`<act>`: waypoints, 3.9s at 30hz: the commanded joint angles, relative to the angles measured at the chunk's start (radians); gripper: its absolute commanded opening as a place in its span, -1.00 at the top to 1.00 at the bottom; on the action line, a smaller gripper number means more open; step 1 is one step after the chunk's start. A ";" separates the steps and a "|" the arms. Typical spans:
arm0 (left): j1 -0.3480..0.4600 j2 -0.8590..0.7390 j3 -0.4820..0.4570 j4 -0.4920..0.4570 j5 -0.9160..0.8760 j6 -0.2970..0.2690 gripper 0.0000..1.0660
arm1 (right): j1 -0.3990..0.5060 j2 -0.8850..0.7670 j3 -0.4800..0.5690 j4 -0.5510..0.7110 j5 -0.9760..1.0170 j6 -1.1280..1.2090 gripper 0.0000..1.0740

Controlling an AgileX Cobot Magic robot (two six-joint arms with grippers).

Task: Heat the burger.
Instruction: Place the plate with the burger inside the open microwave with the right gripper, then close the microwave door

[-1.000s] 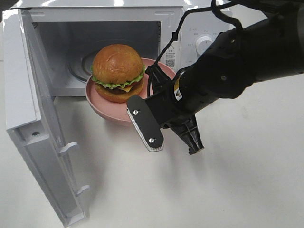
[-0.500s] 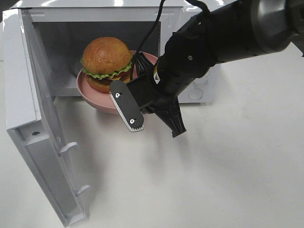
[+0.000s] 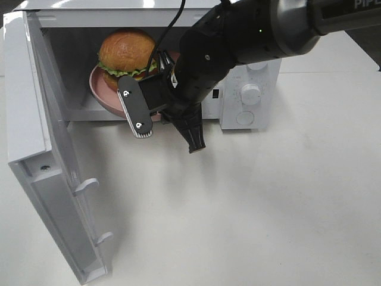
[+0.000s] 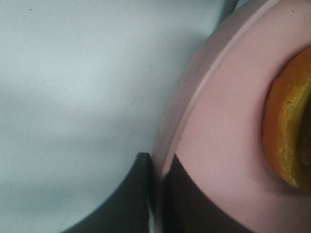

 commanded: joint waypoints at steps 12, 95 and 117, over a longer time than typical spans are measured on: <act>0.000 -0.017 -0.001 -0.001 0.000 -0.004 -0.84 | -0.001 0.105 -0.211 -0.044 -0.007 0.114 0.99; 0.000 -0.017 -0.001 -0.001 0.000 -0.004 -0.84 | -0.002 -0.259 0.309 -0.039 -0.179 0.216 -0.45; 0.000 -0.017 -0.001 -0.001 0.000 -0.004 -0.84 | -0.002 -0.624 0.578 -0.017 0.036 0.891 -0.42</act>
